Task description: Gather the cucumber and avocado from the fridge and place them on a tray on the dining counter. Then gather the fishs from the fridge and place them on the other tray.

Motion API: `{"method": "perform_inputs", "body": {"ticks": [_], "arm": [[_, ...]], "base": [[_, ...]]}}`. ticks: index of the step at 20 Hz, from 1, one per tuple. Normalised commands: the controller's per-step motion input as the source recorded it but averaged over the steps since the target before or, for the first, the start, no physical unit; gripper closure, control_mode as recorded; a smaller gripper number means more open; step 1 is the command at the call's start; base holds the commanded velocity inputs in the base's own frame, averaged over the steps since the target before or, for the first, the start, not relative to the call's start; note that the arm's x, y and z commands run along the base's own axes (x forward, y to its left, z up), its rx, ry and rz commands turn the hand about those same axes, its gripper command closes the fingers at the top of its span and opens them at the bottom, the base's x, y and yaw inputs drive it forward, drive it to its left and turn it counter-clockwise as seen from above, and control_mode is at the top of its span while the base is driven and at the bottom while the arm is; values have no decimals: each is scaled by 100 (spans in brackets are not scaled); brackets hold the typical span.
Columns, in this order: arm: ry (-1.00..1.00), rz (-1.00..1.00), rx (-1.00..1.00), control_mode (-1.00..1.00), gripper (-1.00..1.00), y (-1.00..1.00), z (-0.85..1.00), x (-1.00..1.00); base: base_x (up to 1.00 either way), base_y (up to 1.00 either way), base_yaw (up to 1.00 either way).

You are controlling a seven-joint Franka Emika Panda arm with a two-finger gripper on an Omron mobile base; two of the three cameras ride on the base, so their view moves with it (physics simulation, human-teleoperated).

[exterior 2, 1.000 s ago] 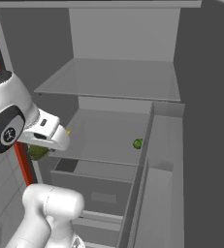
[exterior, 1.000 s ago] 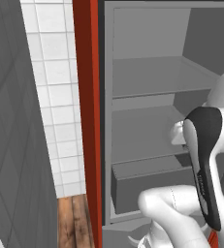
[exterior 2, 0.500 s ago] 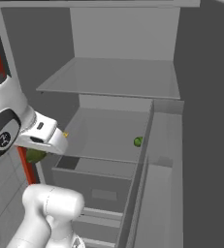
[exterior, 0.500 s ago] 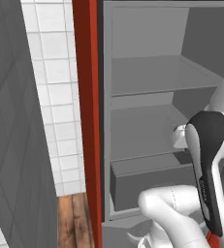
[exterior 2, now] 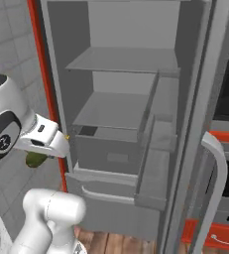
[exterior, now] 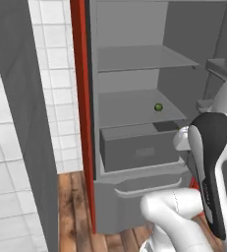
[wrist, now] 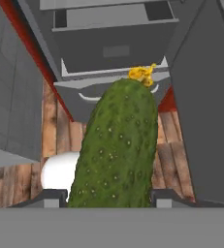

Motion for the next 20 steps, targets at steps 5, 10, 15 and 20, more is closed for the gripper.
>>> {"method": "perform_inputs", "body": {"ticks": [5,10,15,20], "arm": [[0,0,0,100,100,0,0,0],[0,0,0,100,100,0,0,0],[0,0,0,100,100,0,0,0],[0,0,0,100,100,0,0,0]], "base": [[-100,3,-22],[-100,4,-57],[-100,9,-82],[-94,15,-88]]}}
